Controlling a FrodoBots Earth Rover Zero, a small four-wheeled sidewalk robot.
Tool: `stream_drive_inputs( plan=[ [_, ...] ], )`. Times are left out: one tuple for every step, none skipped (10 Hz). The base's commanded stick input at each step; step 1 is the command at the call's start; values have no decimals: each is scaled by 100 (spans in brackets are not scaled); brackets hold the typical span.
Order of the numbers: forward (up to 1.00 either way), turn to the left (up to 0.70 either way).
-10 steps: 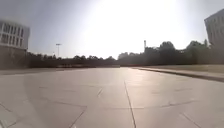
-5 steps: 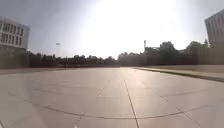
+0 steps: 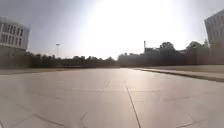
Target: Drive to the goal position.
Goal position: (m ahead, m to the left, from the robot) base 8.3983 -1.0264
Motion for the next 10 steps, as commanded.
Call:
stream_drive_inputs(
  plan=[
    [20,-2],
    [10,0],
    [9,-1],
    [9,-1],
    [7,-1],
    [7,-1],
    [7,0],
    [7,0],
    [7,0],
    [6,-1]
  ],
)
